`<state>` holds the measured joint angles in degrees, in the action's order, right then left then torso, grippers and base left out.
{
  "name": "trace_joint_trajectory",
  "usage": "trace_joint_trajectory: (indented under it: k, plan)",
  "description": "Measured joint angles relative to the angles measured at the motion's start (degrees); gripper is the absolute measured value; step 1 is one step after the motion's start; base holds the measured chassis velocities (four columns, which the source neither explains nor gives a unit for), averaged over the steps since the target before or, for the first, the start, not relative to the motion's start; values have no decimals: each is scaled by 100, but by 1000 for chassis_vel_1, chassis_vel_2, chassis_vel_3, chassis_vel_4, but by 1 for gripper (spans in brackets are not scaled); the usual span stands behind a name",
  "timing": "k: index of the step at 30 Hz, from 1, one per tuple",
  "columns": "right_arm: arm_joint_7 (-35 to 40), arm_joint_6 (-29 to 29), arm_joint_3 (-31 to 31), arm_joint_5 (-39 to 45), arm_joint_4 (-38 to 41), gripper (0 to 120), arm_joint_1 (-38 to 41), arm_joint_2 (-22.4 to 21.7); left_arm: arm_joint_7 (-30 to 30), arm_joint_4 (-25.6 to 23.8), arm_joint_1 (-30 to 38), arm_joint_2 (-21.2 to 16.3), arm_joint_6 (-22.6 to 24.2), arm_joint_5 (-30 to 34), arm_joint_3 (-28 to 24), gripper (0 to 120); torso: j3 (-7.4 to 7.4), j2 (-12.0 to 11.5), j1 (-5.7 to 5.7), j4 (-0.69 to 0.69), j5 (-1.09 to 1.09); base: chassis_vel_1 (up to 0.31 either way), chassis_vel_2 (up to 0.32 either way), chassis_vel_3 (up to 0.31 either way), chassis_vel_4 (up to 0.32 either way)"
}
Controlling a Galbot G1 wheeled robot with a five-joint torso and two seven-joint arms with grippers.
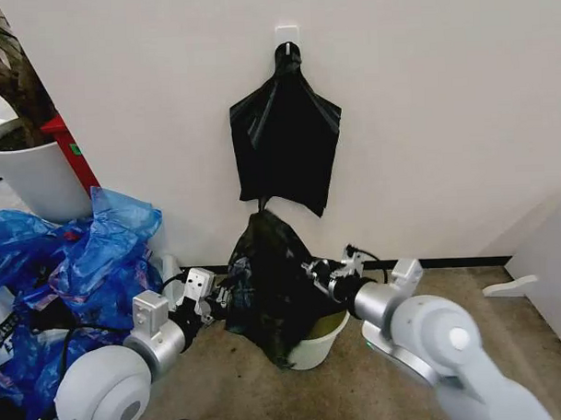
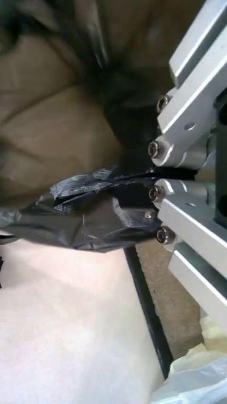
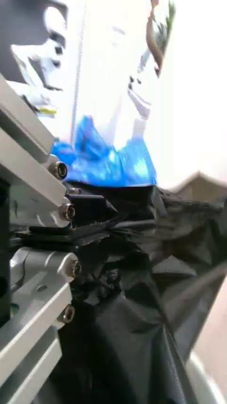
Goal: Place the garbage bag over the trash bin.
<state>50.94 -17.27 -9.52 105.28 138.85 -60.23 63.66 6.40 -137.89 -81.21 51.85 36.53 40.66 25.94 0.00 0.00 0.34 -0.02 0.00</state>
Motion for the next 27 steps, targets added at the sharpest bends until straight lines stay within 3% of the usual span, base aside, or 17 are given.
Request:
trace_joint_trajectory:
  k: [6, 11, 21, 27]
  plan:
    - [-527, -104, 148, -144, -164, 0, 30, 75, 18, -1, 7, 20, -21, -9, 2, 0, 0, 0, 0, 0, 0, 0, 0, 0, 0]
    - [-962, -256, 229, -586, -1109, 0, 183, 358, 171, -128, 70, 3, -31, 1, 101, 0, 1, 0, 0, 1, 1, 0, 0, 0, 0]
    - [-1011, -309, 273, -827, -1810, 0, 332, 421, 510, -151, 347, 81, -23, 34, 223, 0, 1, 0, 0, 1, 0, 0, 0, 0, 0]
    - [-1015, -388, 176, -1063, -1985, 0, 10, 356, 527, -73, 524, 76, 0, 23, 205, 0, 1, 0, 0, 0, 1, 0, 0, 0, 0]
